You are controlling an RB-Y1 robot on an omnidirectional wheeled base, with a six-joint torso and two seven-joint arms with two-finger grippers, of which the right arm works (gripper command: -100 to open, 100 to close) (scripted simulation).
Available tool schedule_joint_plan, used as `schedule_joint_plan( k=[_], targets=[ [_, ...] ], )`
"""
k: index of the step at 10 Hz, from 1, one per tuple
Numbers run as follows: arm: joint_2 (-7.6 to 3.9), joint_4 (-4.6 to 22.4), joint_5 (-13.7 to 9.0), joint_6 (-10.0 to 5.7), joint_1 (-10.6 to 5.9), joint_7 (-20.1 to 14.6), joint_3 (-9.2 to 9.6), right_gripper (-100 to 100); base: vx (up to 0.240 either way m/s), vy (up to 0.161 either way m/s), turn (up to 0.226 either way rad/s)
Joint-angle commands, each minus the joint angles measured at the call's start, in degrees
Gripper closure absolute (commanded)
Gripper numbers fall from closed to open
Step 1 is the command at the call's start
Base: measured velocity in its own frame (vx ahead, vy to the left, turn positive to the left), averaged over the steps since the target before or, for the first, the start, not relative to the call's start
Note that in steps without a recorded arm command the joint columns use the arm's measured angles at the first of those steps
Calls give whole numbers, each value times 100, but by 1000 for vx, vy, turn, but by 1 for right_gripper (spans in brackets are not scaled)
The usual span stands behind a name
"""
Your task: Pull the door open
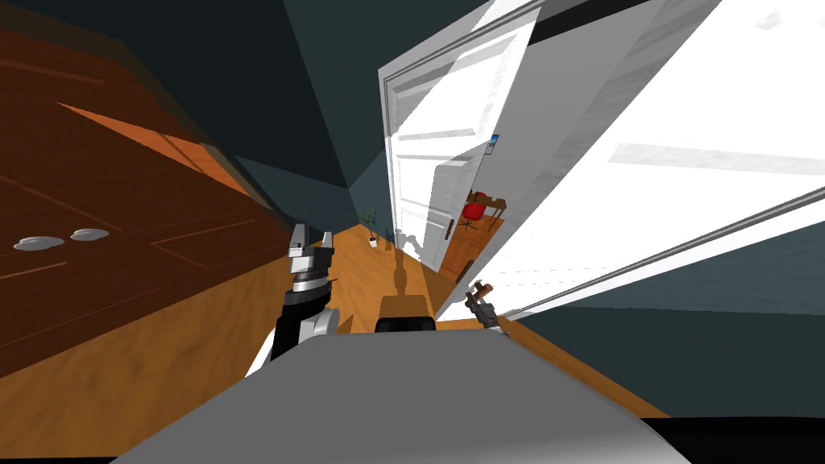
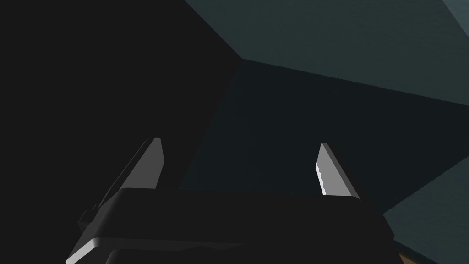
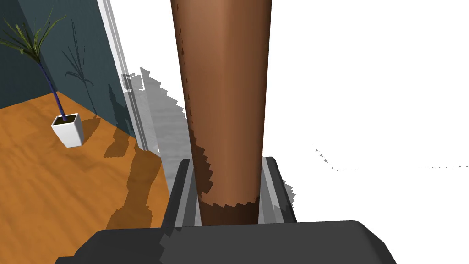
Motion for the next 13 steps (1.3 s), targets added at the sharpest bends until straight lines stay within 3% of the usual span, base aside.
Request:
schedule_joint_plan(
  k=[1,2,3,13],
  targets=[
    [-69,53,27,-169,-10,-99,41,100,-161,-38,107],
    [-109,91,51,-254,4,-155,83,100,-186,-44,128],
    [-78,74,37,-151,17,-107,68,100,-82,-23,28],
    [-214,468,162,-625,-92,-418,294,100,-203,-62,141]
  ],
)
